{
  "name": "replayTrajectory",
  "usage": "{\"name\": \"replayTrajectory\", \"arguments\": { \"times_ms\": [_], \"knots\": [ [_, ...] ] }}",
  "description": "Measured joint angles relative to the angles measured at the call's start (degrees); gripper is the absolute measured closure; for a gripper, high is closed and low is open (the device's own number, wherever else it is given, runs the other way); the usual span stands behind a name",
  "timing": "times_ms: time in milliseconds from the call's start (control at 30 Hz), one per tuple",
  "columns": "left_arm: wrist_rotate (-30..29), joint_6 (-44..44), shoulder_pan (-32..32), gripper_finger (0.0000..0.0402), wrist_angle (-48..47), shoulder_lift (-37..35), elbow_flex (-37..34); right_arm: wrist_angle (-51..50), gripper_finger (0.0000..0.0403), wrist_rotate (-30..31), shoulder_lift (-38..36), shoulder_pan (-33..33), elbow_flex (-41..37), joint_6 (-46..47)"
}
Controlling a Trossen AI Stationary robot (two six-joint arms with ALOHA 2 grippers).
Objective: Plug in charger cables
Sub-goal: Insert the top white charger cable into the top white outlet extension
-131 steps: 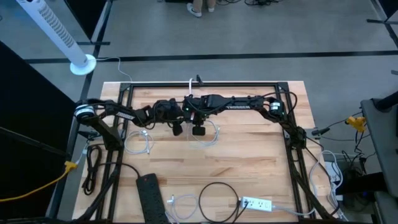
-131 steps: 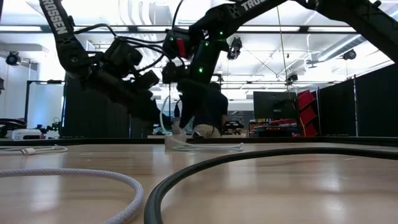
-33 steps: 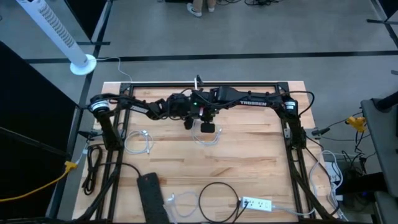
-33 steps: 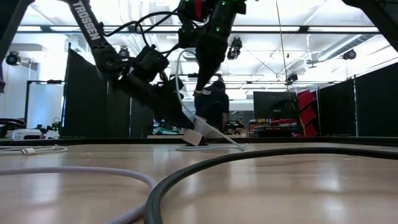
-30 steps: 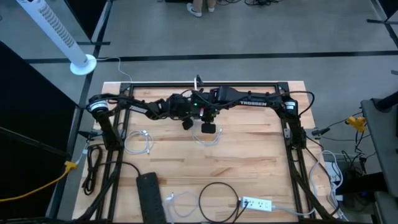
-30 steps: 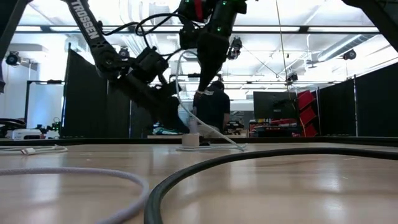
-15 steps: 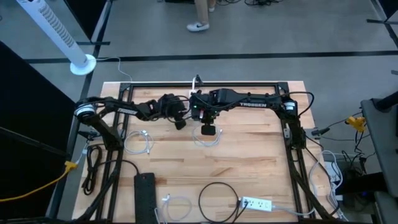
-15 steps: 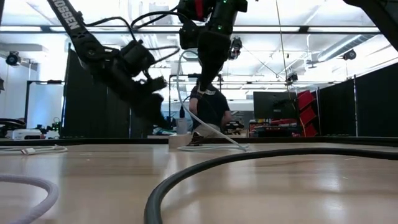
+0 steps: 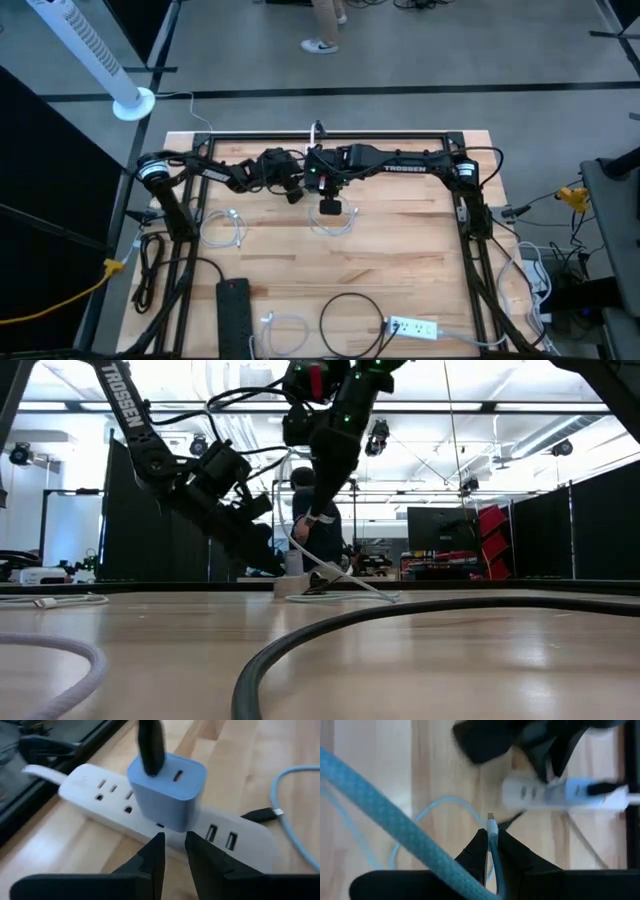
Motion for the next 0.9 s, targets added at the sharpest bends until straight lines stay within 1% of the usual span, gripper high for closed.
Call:
{"name": "replayTrajectory", "arguments": {
  "times_ms": [133,367,500,700,900],
  "knots": [
    [1.6,-1.0,-1.8,0.0331,2.4,2.4,0.1,3.1,0.039,0.2,0.0,-1.3,-2.3,-1.5],
    [2.7,-1.4,-5.8,0.0331,5.9,3.1,-0.1,5.3,0.039,1.3,0.0,-1.9,-6.7,-4.3],
    [2.7,-1.4,-6.3,0.0331,6.7,3.1,-0.2,8.1,0.039,1.5,0.3,-1.9,-8.8,-4.7],
    [2.5,-2.3,-6.5,0.0331,6.8,3.1,-0.2,8.4,0.039,1.7,3.5,-1.8,-8.8,-4.8],
    [1.6,-2.7,-7.5,0.0331,7.0,3.3,-0.2,8.4,0.039,1.7,4.1,-1.7,-8.6,-4.8]
  ]
}}
